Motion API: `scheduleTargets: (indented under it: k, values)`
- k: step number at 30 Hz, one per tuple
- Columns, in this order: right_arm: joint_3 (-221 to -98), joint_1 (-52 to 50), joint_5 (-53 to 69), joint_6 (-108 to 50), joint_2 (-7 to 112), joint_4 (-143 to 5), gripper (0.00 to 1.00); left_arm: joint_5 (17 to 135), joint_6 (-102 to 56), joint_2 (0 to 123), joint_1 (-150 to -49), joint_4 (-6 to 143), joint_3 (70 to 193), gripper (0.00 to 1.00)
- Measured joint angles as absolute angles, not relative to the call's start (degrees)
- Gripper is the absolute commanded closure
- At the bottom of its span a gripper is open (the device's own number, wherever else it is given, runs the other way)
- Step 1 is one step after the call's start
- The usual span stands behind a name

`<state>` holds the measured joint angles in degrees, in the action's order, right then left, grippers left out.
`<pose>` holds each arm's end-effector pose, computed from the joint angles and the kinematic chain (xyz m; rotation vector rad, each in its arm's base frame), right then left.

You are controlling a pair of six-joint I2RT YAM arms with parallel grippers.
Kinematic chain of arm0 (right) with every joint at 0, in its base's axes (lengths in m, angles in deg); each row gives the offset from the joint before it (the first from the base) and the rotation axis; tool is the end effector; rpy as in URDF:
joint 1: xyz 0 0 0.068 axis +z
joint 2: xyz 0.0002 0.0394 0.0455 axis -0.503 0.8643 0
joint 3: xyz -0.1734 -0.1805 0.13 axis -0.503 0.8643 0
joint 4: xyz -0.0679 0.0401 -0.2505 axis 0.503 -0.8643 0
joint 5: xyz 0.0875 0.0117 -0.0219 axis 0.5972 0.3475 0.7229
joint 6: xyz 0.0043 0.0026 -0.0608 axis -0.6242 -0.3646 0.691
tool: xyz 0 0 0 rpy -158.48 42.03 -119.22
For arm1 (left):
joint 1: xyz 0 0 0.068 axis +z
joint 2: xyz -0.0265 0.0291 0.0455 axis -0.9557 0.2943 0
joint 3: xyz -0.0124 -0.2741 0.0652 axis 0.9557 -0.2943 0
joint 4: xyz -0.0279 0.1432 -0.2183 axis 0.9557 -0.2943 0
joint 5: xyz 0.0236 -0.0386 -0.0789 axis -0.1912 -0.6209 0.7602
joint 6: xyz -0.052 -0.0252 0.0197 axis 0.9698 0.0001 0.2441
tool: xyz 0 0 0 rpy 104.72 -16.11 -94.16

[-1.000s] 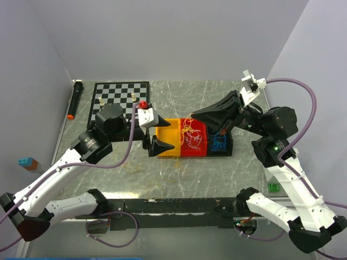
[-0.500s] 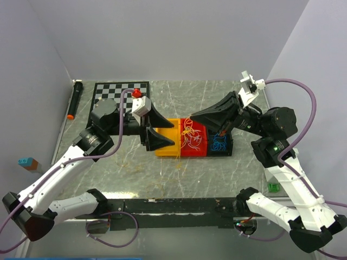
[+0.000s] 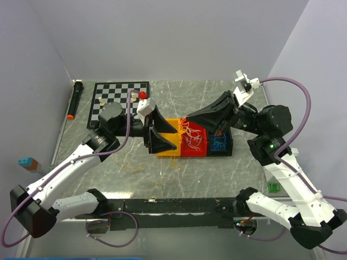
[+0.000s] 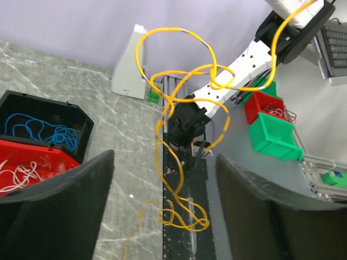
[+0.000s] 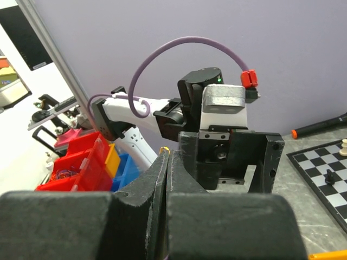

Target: Untangle the cables

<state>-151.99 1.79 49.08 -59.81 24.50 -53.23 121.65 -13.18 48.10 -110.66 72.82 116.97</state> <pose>0.1229 0.1176 0.5063 -0.8081 1.1170 1.4795 0.1688 -0.1774 0.3999 1.0318 1.4338 -1.4942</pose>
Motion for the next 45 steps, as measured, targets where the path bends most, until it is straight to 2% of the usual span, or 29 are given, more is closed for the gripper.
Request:
scheduleTargets:
  k: [1, 2, 3, 5, 7, 17, 22, 31, 39, 45]
  values:
    - [-152.03, 1.99, 49.08, -59.81, 24.68, -53.14, 1.0, 121.67, -13.01, 48.32, -110.66, 73.11, 116.87, 0.36]
    - [-152.03, 2.14, 49.08, -59.81, 24.79, -53.14, 1.0, 121.65, -13.05, 48.54, -110.66, 73.37, 116.82, 0.49]
    - [-152.03, 2.21, 49.1, -59.81, 24.9, -53.03, 1.0, 121.65, -12.92, 48.71, -110.66, 73.61, 116.82, 0.67]
    - [-152.1, 2.43, 49.08, -59.81, 25.03, -52.84, 1.0, 121.56, -12.9, 48.95, -110.66, 74.25, 116.76, 0.91]
    - [-152.36, 2.58, 49.08, -59.81, 25.16, -52.79, 1.0, 121.19, -12.88, 49.02, -110.66, 75.08, 116.54, 0.99]
    - [-152.8, 2.82, 48.66, -57.84, 25.07, -54.19, 1.0, 120.54, -14.63, 48.76, -110.6, 74.9, 115.75, 0.99]
    - [-156.23, 2.82, 44.53, -51.62, 24.11, -62.02, 1.0, 119.36, -21.34, 46.83, -110.55, 69.57, 115.71, 0.99]
    - [-166.83, 2.78, 23.72, -35.42, 19.04, -78.74, 1.0, 112.95, -43.7, 40.19, -110.03, 53.15, 111.77, 0.99]
    - [-168.47, 2.78, 4.29, -27.35, 15.41, -81.62, 1.0, 108.27, -53.97, 36.67, -109.7, 44.87, 109.61, 0.99]
    - [-169.8, 2.78, -3.84, -23.64, 15.41, -83.74, 1.0, 104.75, -60.35, 34.24, -109.61, 41.92, 104.78, 0.99]
